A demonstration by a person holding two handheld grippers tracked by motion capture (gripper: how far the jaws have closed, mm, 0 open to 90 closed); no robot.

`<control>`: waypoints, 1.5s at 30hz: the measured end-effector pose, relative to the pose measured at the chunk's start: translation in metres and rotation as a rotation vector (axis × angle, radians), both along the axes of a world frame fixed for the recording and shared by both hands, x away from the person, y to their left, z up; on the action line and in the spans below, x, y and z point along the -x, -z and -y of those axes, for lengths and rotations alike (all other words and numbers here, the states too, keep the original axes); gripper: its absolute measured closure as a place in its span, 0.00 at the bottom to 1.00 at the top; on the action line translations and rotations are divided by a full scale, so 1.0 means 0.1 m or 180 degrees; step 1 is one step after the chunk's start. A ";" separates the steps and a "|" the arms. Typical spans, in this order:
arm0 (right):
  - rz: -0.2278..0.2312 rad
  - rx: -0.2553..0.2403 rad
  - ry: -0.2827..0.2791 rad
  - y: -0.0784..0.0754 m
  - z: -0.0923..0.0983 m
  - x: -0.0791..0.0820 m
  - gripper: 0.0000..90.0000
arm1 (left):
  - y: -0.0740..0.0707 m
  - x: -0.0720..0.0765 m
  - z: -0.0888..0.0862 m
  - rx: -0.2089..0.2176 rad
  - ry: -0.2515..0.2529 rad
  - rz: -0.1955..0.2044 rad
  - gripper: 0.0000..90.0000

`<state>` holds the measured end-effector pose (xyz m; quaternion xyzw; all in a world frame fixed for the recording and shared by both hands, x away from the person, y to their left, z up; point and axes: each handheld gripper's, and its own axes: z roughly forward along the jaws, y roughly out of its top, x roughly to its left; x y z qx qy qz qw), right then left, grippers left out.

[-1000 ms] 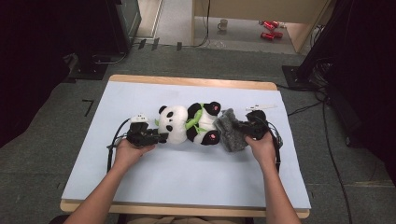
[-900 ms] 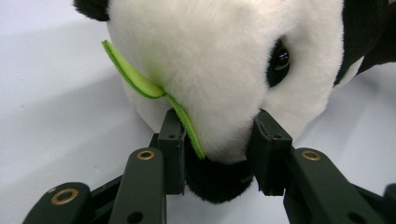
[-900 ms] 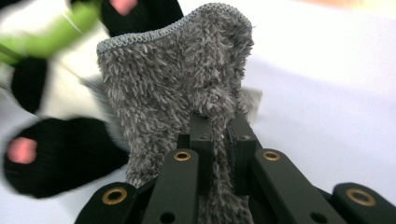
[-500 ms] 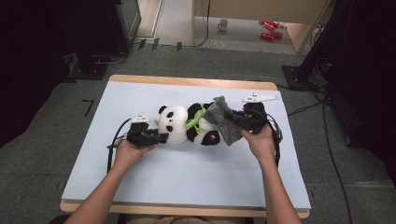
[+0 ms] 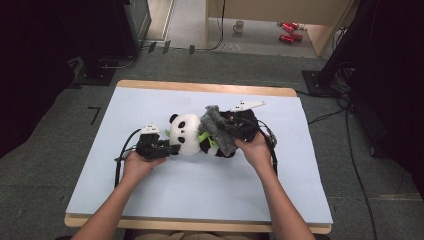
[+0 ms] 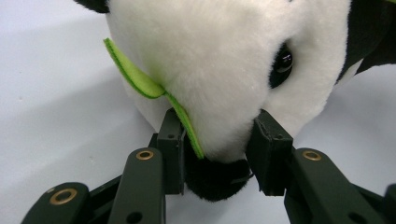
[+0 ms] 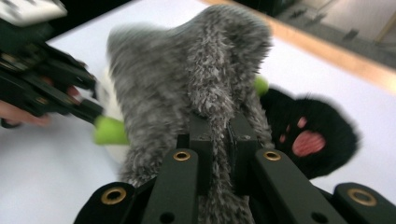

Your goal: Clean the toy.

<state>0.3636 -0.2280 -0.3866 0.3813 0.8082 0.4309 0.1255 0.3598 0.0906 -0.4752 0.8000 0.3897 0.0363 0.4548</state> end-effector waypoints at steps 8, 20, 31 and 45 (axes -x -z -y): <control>-0.0173 -0.0040 0.0172 0.32 0.23 -0.09 0.94 | 0.00 -0.02 -0.01 0.0055 -0.0022 -0.0040 0.68; -0.0425 -0.0080 0.0339 0.52 0.53 -0.05 0.94 | 0.00 -0.08 -0.03 0.0079 -0.0001 -0.0089 0.68; -0.0625 0.0295 0.0776 0.58 0.78 -0.01 0.94 | -0.01 -0.14 -0.04 0.0134 -0.0035 -0.0174 0.68; -0.0274 0.0042 0.0606 -0.07 0.70 0.28 0.94 | -0.01 -0.15 -0.03 0.0127 -0.0042 -0.0177 0.68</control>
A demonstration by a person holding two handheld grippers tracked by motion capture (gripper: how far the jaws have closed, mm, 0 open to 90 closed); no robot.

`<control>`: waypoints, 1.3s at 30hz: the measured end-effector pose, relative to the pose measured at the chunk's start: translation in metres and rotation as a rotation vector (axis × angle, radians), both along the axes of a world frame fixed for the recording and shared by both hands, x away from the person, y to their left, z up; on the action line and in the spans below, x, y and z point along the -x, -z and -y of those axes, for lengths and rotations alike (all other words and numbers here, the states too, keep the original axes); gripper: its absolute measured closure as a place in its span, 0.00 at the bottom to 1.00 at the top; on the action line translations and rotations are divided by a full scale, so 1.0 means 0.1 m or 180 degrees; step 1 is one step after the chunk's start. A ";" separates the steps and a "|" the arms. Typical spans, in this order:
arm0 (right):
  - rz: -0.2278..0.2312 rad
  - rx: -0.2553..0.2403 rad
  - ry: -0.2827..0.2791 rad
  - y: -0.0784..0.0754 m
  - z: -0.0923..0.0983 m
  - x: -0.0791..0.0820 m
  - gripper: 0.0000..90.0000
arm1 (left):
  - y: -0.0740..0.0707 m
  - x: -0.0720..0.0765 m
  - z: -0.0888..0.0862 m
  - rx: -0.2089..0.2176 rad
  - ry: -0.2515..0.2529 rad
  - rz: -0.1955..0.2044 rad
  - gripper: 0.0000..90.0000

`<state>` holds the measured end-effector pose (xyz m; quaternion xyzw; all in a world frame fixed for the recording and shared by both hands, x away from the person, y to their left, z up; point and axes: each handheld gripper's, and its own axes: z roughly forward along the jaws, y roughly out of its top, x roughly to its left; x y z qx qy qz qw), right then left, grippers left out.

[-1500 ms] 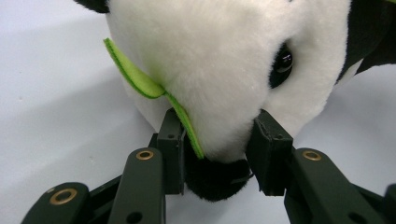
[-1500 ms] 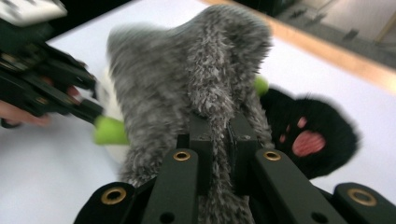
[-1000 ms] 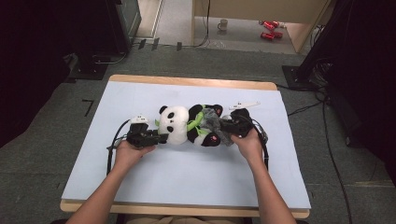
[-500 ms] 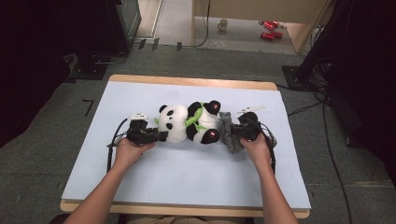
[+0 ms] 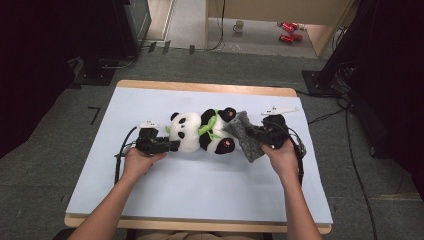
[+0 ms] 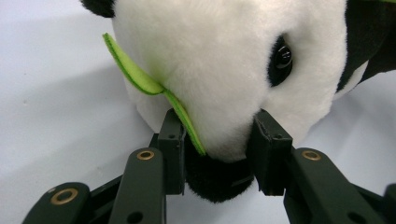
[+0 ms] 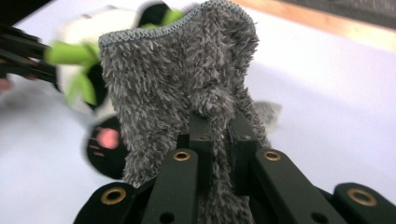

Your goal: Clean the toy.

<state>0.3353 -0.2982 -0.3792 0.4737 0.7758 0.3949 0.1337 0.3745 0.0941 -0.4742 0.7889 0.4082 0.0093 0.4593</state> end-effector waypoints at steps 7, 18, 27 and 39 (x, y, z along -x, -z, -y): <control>0.0155 -0.0083 -0.0221 -0.27 -0.24 0.12 0.93 | 0.00 0.00 0.00 -0.0001 -0.0001 -0.0003 0.68; 0.0118 0.0130 -0.0556 -0.18 -0.76 0.19 0.93 | 0.00 0.00 0.01 -0.0012 -0.0010 0.0005 0.69; -0.0107 0.0174 -0.0553 0.24 -0.56 0.14 0.93 | 0.00 0.00 0.02 -0.0064 0.0005 0.0018 0.70; -0.0106 0.0329 -0.0297 0.33 -0.33 0.23 0.94 | 0.01 -0.02 0.01 -0.0030 -0.0013 -0.0044 0.70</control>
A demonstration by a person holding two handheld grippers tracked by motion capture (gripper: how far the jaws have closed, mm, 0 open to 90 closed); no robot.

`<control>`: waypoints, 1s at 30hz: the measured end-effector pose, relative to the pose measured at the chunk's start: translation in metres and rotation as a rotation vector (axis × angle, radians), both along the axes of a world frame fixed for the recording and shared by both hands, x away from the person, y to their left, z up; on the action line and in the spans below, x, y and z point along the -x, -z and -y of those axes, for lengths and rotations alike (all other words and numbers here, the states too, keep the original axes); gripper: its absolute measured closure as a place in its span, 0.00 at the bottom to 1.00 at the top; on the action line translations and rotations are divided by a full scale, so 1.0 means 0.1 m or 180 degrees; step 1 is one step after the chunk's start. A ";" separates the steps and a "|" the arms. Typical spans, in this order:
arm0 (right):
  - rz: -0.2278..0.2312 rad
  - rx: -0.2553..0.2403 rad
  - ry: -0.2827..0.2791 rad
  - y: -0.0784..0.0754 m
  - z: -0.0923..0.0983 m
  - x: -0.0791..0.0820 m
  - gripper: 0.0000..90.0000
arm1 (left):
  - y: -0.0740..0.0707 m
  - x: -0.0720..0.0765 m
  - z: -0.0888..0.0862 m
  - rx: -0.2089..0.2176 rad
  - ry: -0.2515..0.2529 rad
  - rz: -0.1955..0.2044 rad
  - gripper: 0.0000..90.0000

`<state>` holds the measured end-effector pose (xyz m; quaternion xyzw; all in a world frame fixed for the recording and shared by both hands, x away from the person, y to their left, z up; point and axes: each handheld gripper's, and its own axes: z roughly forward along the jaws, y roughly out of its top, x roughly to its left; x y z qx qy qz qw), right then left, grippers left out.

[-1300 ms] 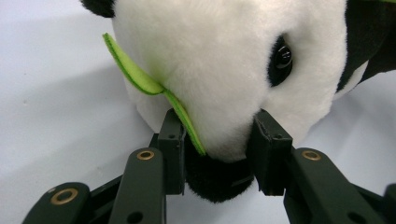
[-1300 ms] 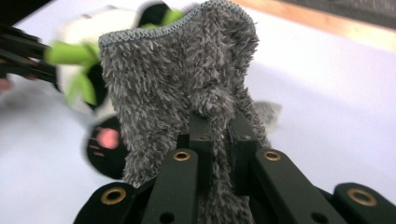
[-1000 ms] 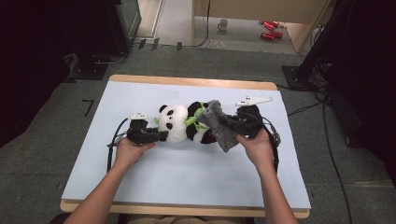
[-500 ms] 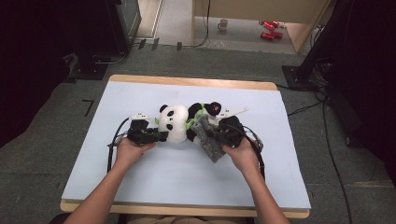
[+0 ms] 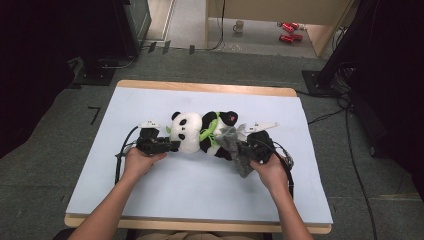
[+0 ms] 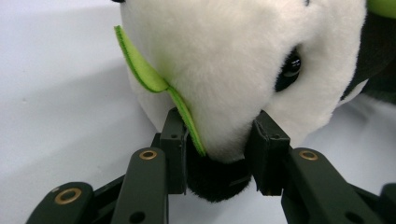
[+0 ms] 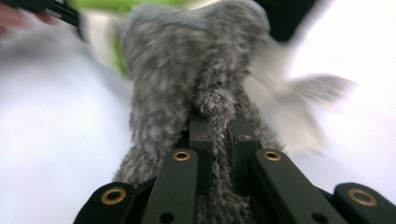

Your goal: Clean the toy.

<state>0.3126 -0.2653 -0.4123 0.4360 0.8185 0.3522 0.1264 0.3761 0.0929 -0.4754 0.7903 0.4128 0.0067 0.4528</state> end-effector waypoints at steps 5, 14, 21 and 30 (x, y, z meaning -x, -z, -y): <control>-0.0102 -0.0194 0.0255 -0.02 0.21 0.00 0.94 | 0.00 -0.03 -0.01 0.0085 -0.0049 -0.0062 0.70; 0.0343 -0.0461 0.0098 -0.43 0.06 0.17 0.94 | -0.01 -0.04 -0.01 0.0132 -0.0103 -0.0111 0.71; 0.0157 -0.0258 -0.0141 -0.24 -0.23 0.15 0.93 | -0.01 -0.04 0.00 0.0112 -0.0099 -0.0114 0.71; 0.0112 -0.0048 0.0057 -0.06 -0.08 0.06 0.93 | -0.01 -0.04 0.00 0.0128 -0.0061 -0.0118 0.72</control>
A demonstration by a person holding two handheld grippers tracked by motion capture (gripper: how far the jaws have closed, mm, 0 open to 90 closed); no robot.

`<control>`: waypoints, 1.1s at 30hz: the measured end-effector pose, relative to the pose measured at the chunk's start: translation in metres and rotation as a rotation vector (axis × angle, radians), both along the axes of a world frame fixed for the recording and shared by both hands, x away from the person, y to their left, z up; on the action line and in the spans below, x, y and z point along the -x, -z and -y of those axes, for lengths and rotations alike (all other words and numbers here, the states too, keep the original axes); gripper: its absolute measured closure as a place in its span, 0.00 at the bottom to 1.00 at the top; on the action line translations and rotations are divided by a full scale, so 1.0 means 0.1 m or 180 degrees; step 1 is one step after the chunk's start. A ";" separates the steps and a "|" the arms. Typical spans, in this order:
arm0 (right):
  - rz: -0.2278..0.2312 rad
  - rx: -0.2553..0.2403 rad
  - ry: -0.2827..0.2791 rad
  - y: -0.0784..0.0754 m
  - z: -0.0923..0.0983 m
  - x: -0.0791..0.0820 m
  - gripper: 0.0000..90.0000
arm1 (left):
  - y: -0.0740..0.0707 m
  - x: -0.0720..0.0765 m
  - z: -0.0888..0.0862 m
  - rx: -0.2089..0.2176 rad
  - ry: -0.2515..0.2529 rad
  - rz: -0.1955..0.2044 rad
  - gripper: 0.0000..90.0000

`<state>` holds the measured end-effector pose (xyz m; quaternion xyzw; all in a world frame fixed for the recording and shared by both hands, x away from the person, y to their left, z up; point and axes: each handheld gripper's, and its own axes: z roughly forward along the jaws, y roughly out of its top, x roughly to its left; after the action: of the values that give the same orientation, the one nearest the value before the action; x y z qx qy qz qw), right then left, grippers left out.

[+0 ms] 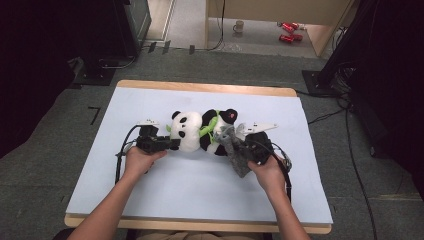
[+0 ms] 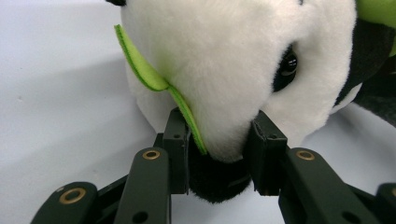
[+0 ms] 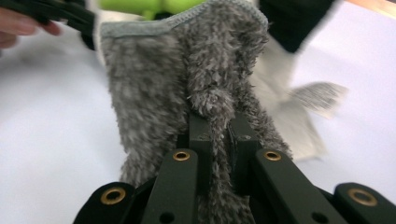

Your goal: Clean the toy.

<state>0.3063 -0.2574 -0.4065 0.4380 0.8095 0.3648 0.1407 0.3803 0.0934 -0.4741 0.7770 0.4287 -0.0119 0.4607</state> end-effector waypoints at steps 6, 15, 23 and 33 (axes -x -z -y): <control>-0.0105 0.0032 0.0233 0.01 0.21 -0.05 0.94 | -0.03 0.03 0.00 -0.0019 0.0052 0.0108 0.73; 0.0273 -0.0268 0.0051 -0.53 0.14 0.11 0.94 | -0.10 0.13 0.02 0.0018 0.0155 -0.0033 0.77; 0.0378 -0.0256 -0.0383 -0.79 -0.27 0.27 0.94 | -0.12 0.24 0.06 0.0039 0.0147 -0.0086 0.79; 0.0162 -0.0282 -0.0949 -0.50 -0.91 0.15 0.93 | -0.17 0.37 0.09 0.0035 0.0179 -0.0086 0.81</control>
<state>0.2912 -0.1659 -0.3569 0.3094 0.8449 0.4279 0.0859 0.3438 0.0841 -0.4574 0.7860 0.4128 -0.0378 0.4587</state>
